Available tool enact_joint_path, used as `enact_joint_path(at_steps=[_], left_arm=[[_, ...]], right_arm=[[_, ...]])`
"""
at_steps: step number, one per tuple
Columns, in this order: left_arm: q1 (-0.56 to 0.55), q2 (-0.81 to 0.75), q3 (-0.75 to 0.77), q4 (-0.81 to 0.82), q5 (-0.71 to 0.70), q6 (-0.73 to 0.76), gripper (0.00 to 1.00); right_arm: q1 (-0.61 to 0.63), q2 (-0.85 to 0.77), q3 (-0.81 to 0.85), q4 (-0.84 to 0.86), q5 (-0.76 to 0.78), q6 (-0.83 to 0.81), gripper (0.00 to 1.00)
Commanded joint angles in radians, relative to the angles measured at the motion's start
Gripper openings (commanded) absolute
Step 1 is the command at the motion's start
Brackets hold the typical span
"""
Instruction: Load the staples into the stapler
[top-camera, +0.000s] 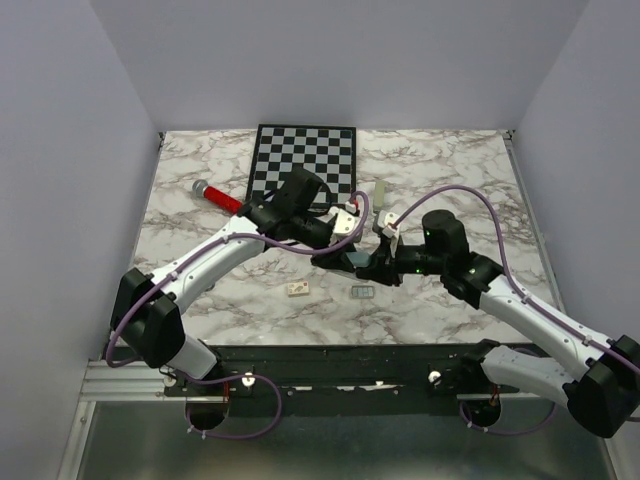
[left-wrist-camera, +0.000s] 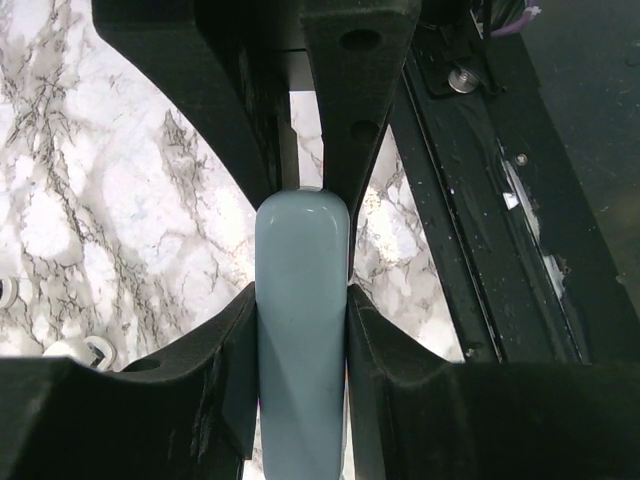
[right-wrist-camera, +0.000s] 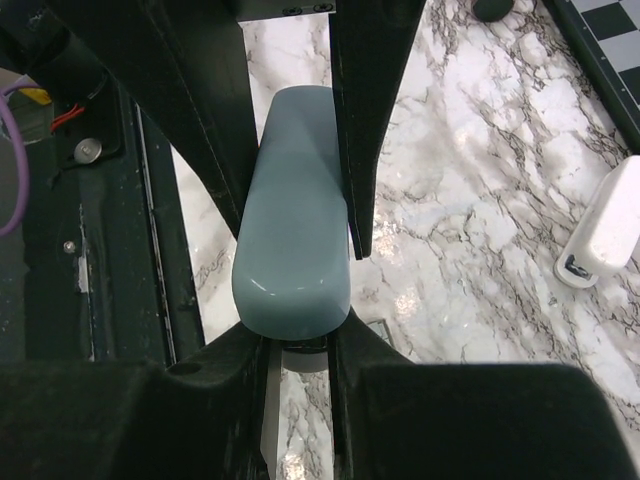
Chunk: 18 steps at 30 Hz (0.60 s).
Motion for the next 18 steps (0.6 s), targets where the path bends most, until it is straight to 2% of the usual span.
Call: enact_joint_path(at_steps=[1,3,10,16,18], left_arm=[[0.024,-0.05,-0.036,0.031,-0.041,-0.007,0.0],[0.042,-0.064,-0.06,0.072,-0.033,-0.029,0.0],[0.079,-0.116,-0.102,0.123,-0.032,-0.068,0.0],[0.094,-0.143,-0.143,0.167,-0.073,-0.095,0.0],[0.097,-0.157,-0.2,0.265,-0.102,-0.153,0.0]], right_arm=[[0.004,0.003,0.029,0.048,0.013,-0.003,0.21],[0.002,0.009,0.026,0.053,0.016,-0.003,0.29],[0.002,0.01,-0.004,0.102,0.032,0.019,0.47],[0.002,-0.005,-0.028,0.131,0.1,0.069,0.49],[0.002,-0.02,-0.043,0.163,0.149,0.101,0.5]])
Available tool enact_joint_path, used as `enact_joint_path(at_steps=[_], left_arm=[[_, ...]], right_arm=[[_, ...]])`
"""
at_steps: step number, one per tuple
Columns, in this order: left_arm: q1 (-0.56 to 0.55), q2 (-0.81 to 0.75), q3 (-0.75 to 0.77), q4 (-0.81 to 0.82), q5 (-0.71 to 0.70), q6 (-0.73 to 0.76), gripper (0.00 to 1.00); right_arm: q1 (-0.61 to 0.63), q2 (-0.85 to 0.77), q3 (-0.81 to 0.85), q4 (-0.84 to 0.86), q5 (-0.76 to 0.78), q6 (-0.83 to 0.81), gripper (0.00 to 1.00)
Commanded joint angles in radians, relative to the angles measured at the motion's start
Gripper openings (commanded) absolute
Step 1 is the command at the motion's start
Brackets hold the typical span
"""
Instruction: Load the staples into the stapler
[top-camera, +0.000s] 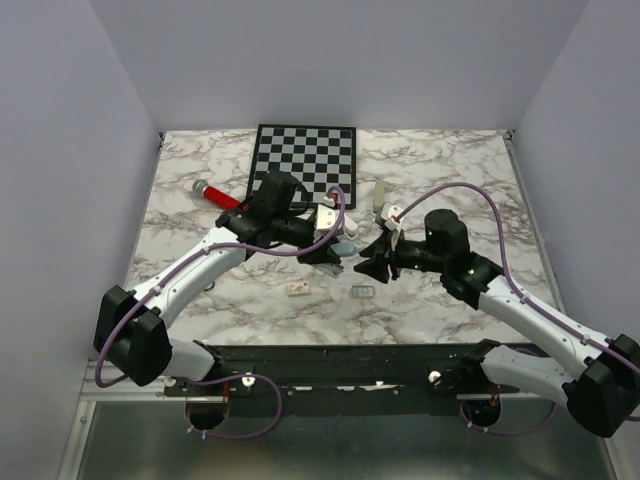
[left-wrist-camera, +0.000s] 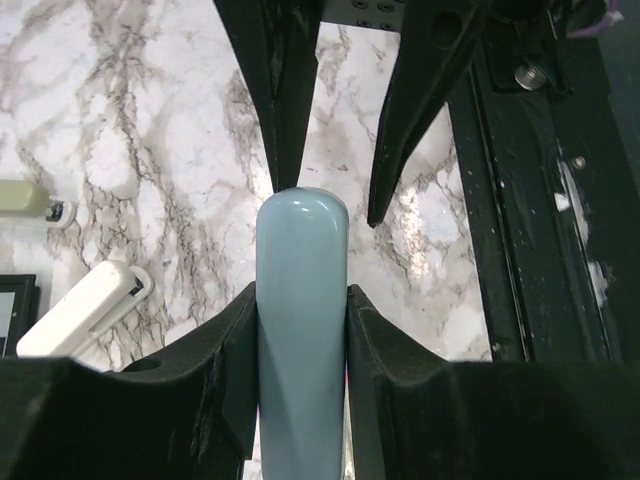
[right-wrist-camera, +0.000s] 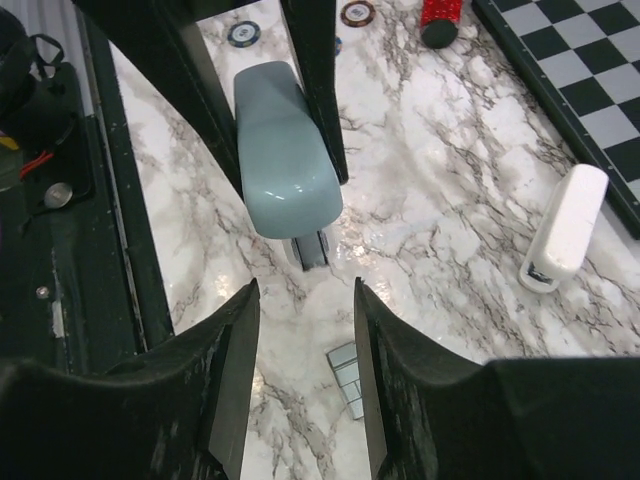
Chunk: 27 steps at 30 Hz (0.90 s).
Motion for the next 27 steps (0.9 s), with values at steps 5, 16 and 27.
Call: enact_joint_path(at_steps=[5,16,27], left_arm=[[0.012,-0.106,-0.229,0.454,-0.133,-0.229,0.0],[-0.012,0.02,-0.554,1.311,-0.343,-0.559,0.0],[-0.064,0.21,-0.609,1.466,-0.484,-0.605,0.0]], right_arm=[[-0.001,-0.07,-0.116,0.12,0.264,0.18,0.51],[-0.001,-0.07,-0.225,0.191,0.341,0.341,0.51],[-0.001,-0.056,-0.277,0.183,0.364,0.347,0.51]])
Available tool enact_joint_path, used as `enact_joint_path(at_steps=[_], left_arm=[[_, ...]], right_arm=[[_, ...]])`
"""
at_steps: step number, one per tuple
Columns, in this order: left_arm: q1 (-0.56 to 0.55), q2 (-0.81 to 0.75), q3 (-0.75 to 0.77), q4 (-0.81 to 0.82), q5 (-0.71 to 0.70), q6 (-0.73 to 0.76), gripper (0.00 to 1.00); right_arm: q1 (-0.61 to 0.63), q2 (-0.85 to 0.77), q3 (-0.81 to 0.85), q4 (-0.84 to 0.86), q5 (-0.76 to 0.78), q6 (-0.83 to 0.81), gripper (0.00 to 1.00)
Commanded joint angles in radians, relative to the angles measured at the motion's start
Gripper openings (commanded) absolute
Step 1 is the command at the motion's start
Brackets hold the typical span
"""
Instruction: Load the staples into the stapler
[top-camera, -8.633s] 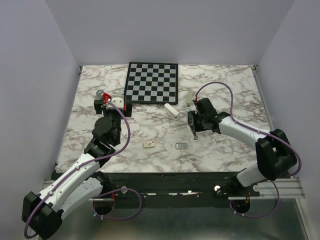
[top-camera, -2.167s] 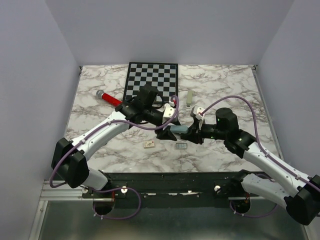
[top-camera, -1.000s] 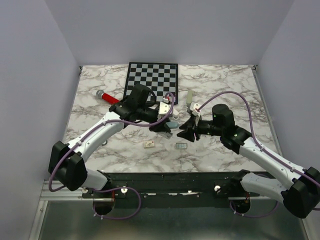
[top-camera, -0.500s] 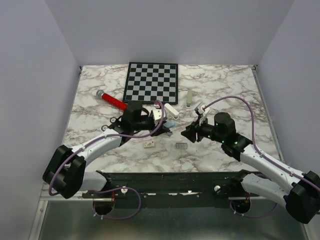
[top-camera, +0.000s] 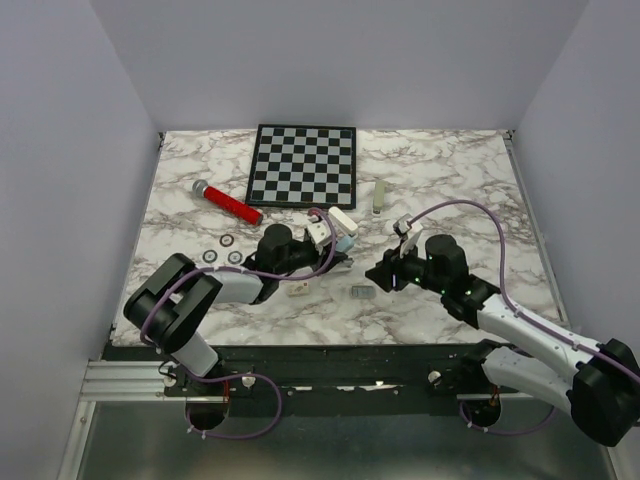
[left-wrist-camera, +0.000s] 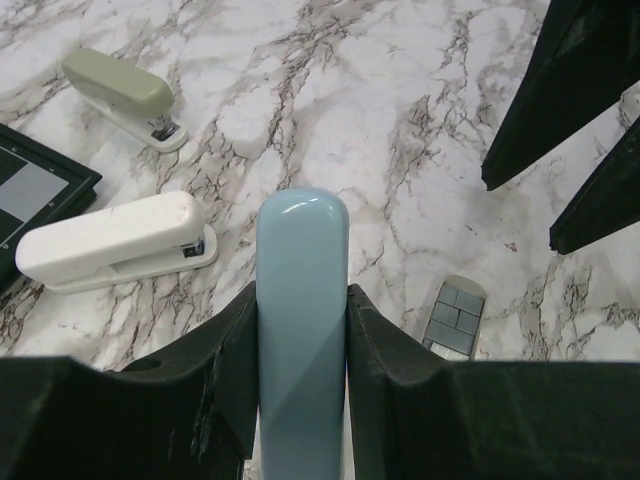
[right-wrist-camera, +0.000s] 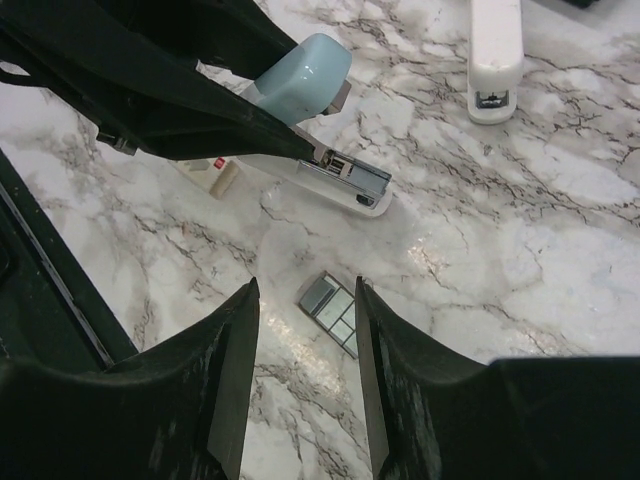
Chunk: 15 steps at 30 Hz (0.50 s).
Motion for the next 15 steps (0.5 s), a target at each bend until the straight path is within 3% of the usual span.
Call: enact_joint_path(at_steps=[1,9,15], left_arm=[[-0.032,0.032,-0.006,0.104,-0.102,-0.018,0.0],[-0.071,0.061,-0.008,-0.068,-0.18,0.056,0.0],[-0.094,0.072,0.044,-0.237,-0.209,0.099,0.15]], right_arm=[[0.0,0.008,-0.029,0.026,0.04,0.013,0.51],[0.0,0.04,-0.04,0.053,0.045,0.005,0.51],[0.0,0.064,-0.036,0.059,0.05,-0.001,0.51]])
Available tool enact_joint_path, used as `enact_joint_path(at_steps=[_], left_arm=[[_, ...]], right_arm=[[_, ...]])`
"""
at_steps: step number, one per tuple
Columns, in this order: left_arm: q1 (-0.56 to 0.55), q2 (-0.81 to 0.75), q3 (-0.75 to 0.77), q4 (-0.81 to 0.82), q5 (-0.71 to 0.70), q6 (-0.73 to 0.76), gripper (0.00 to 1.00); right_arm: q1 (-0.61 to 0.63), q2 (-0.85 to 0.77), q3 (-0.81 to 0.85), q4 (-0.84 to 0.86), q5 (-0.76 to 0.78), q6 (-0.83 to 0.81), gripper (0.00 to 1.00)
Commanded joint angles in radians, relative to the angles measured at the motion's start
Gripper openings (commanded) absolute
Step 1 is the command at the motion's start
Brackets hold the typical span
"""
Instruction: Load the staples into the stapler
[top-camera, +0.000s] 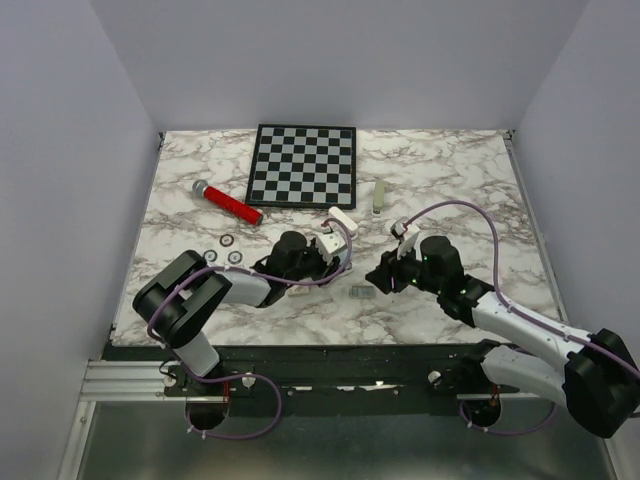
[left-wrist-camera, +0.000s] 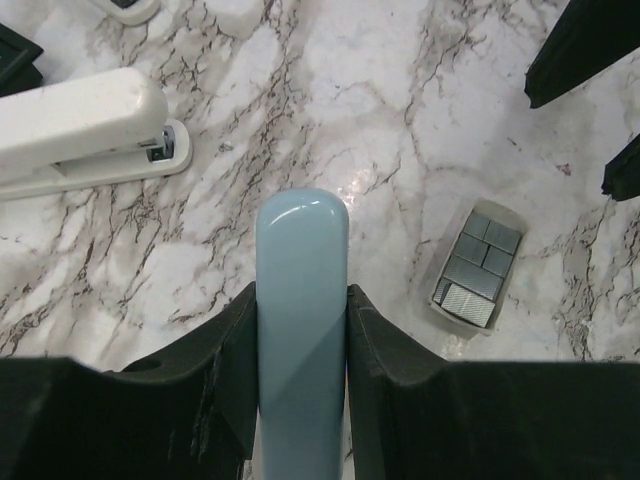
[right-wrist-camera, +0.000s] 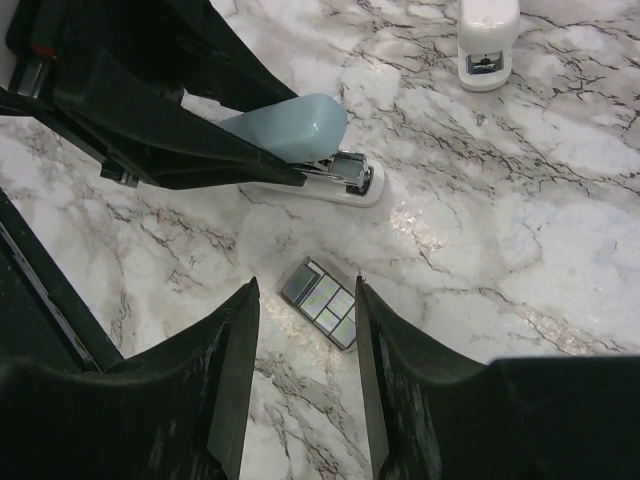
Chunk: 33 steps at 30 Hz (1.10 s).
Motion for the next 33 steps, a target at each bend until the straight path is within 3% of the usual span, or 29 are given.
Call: enact_joint_path(at_steps=[1,11,17,22,33], left_arm=[[-0.019,0.012,0.054,-0.133,-0.05,0.057,0.18],[-0.019,-0.034,0.11,-0.259,-0.061,0.08,0.58],[-0.019,-0.047,0.173,-0.38,-0.034,0.1,0.77],[-0.02,-0.048,0.222,-0.457,-0.031,0.106,0.78],[-0.02,0.022,0.324,-0.589,0.015,0.142,0.65]], right_arm=[[-0.002,0.016,-0.006,0.035,0.028,-0.006,0.51],[0.0,0.031,0.001,0.025,0.039,-0.021,0.51],[0.0,0.011,-0.003,0.011,0.062,-0.027,0.51],[0.0,-0.018,-0.012,-0.009,0.076,-0.024,0.51],[0.0,-0.052,-0.034,-0.021,0.084,-0.003,0.51]])
